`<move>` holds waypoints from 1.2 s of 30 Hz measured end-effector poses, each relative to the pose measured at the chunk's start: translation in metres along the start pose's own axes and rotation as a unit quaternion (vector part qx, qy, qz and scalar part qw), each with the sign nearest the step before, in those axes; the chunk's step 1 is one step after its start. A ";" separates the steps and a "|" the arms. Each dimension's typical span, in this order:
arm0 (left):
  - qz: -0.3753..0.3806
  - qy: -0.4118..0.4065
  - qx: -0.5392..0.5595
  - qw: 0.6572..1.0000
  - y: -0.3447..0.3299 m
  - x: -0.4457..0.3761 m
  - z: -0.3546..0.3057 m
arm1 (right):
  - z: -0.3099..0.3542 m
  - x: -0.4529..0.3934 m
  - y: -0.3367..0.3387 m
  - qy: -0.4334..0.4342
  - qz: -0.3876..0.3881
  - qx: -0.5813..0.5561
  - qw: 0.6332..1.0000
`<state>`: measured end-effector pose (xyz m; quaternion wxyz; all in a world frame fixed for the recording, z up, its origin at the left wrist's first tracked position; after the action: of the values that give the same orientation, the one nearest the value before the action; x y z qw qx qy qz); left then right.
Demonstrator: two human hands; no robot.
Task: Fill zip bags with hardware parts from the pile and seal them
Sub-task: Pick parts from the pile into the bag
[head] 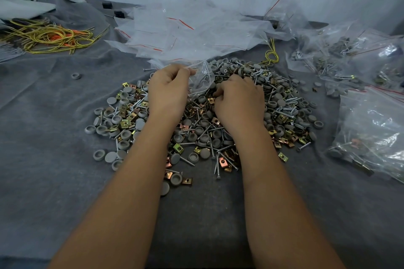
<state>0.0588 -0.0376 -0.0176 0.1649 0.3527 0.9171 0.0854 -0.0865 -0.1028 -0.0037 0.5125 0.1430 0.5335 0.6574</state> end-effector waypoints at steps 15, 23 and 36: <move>0.003 0.000 -0.013 1.000 0.000 0.001 -0.002 | -0.011 -0.003 0.011 -0.039 -0.047 -0.081 0.995; 0.006 0.010 -0.008 1.000 -0.001 0.000 0.001 | -0.014 0.001 0.030 -0.051 -0.139 -0.369 0.918; 0.018 -0.067 -0.017 0.997 -0.002 0.006 -0.019 | 0.020 0.006 0.031 0.077 -0.109 -0.356 0.925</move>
<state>0.0461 -0.0355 -0.0019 0.2307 0.3716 0.8957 0.0803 -0.0907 -0.0840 0.0282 0.5554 -0.1587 0.3148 0.7531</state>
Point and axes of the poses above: each hand's wrist, its own x-axis away from the middle knuckle, its own y-axis out of the back of the hand, z = x × y, the point moved 10 cm from there along -x, towards the middle knuckle, and after that the axes turned 13 degrees about -x, right-handed, at the moved point
